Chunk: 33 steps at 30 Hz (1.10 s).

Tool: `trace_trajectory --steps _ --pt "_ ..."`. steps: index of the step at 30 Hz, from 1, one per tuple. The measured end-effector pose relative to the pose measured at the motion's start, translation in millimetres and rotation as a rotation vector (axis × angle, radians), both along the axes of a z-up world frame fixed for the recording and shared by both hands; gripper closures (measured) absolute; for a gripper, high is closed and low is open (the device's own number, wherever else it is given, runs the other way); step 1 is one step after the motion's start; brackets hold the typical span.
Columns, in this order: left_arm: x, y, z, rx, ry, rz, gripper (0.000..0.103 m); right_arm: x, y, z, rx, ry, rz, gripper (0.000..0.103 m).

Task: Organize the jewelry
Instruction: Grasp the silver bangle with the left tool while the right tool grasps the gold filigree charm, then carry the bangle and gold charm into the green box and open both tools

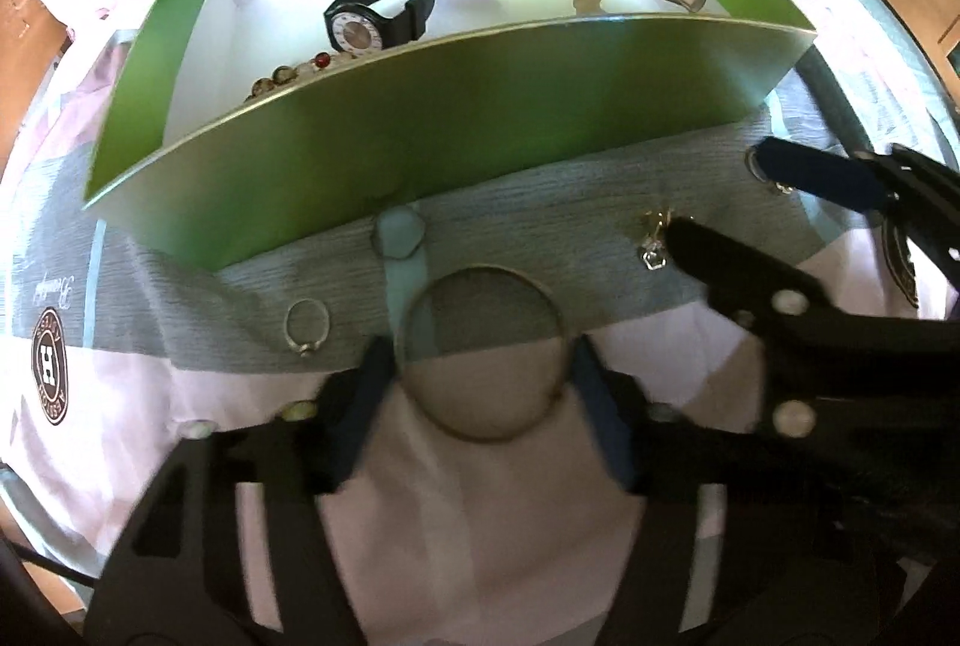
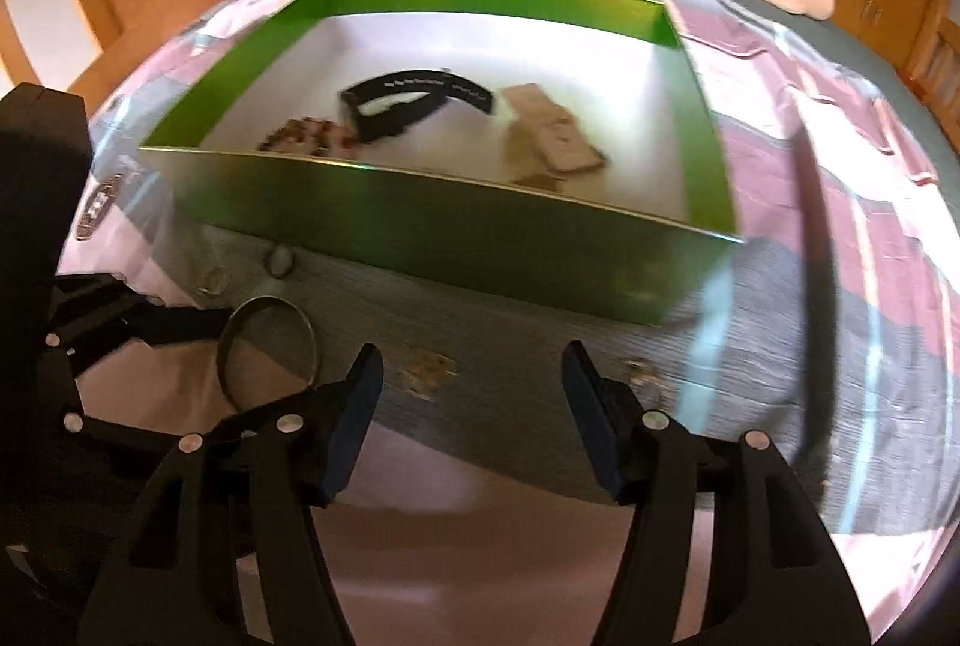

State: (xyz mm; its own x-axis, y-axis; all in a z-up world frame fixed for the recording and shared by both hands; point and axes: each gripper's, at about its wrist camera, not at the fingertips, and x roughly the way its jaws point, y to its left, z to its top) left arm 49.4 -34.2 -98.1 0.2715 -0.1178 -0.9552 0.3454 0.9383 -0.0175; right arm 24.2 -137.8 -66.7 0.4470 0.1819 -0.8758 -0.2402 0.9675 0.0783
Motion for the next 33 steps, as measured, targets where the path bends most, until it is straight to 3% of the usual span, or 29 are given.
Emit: trace_trajectory --steps 4,6,7,8,17,27,33 --pt "-2 9 0 -0.001 0.006 -0.004 0.045 3 6 -10 0.007 0.037 0.009 0.042" --pt "-6 10 0 0.006 0.004 -0.003 0.045 2 9 -14 0.017 0.059 0.014 0.057" --pt "-6 12 1 0.009 0.004 -0.001 0.045 3 10 -17 0.018 0.077 0.013 0.076" --pt "-9 13 1 0.011 0.004 0.000 0.045 3 10 -18 0.015 0.081 0.008 0.081" --pt "-13 22 11 0.038 -0.025 0.028 0.045 -6 -6 2 0.026 0.019 -0.038 0.082" --pt "-11 40 79 -0.027 -0.224 0.061 0.045 -16 -24 59 0.129 -0.162 -0.060 0.082" --pt "2 36 114 -0.034 -0.331 0.094 0.045 10 -31 83 0.123 -0.215 -0.112 0.082"
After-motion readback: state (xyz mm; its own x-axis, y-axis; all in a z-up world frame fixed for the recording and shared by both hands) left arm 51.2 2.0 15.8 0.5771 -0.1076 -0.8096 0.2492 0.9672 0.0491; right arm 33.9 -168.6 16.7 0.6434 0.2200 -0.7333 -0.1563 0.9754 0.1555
